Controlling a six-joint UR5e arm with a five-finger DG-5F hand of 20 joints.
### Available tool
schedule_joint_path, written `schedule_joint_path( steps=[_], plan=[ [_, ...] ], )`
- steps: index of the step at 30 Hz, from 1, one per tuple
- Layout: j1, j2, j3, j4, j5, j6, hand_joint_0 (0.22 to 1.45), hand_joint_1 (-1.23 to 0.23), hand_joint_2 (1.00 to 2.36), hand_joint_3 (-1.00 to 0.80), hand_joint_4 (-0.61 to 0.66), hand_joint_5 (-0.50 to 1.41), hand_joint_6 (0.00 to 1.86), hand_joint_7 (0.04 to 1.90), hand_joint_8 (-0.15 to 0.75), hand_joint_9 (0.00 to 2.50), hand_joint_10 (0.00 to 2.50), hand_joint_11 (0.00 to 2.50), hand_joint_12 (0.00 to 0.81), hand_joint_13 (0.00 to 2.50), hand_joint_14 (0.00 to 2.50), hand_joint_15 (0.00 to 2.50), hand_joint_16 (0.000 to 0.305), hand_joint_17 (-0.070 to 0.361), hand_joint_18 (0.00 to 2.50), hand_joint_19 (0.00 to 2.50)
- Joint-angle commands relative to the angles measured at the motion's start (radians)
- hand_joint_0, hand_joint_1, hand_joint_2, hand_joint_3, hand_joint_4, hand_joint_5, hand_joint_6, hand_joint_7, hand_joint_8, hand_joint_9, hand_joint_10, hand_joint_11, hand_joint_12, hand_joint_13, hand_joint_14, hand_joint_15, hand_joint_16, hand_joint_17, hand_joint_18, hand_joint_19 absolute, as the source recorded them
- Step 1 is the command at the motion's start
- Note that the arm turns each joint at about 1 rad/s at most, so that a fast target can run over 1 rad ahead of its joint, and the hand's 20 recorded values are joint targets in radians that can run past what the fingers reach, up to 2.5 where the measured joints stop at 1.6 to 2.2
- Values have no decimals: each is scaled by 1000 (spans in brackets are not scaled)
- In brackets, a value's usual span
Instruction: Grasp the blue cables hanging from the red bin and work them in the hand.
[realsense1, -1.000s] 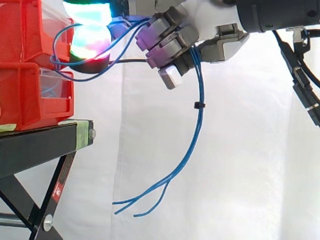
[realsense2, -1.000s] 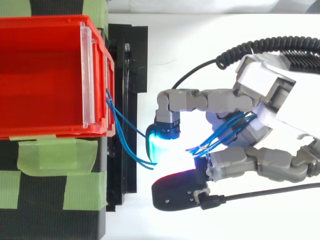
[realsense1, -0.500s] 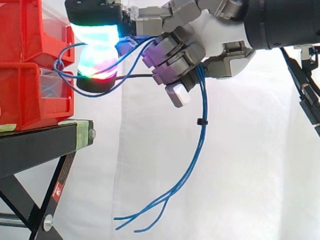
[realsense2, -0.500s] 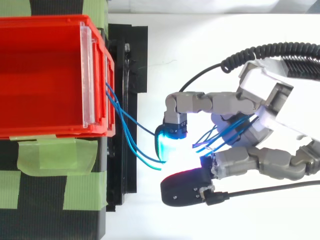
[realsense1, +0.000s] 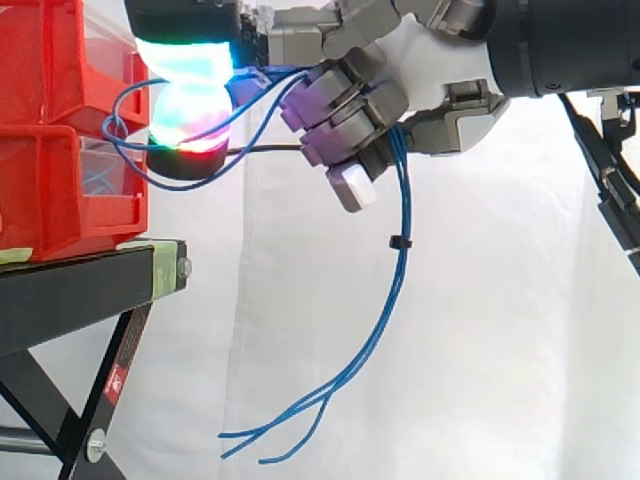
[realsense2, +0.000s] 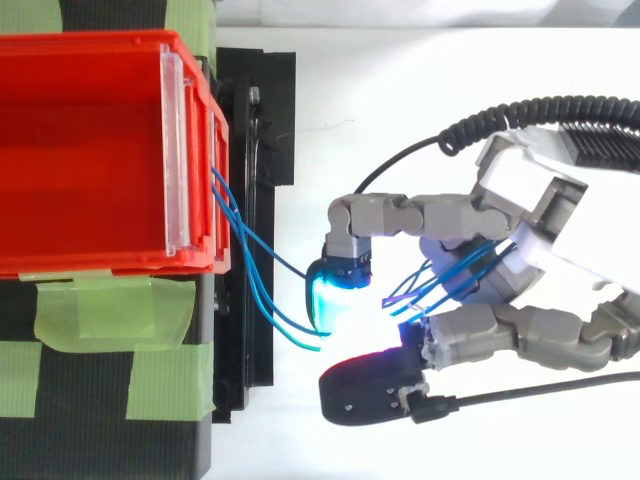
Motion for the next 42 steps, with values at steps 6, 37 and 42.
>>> schedule_joint_path(
  steps=[6,37,42],
  plan=[
    [0,2,0,10,-3,-3,904,-681,1023,-487,208,542,188,1570,615,1538,2500,2500,681,1957,2500,1860,213,160,2343,644],
    [0,2,0,-2,1,-5,905,-673,1023,-487,219,538,178,1594,615,1538,2500,2500,681,1957,2500,1860,213,160,2343,644],
    [0,2,0,-2,1,-6,906,-673,1026,-468,208,533,185,1567,615,1538,2500,2500,681,1957,2500,1860,213,160,2343,644]
  ],
)
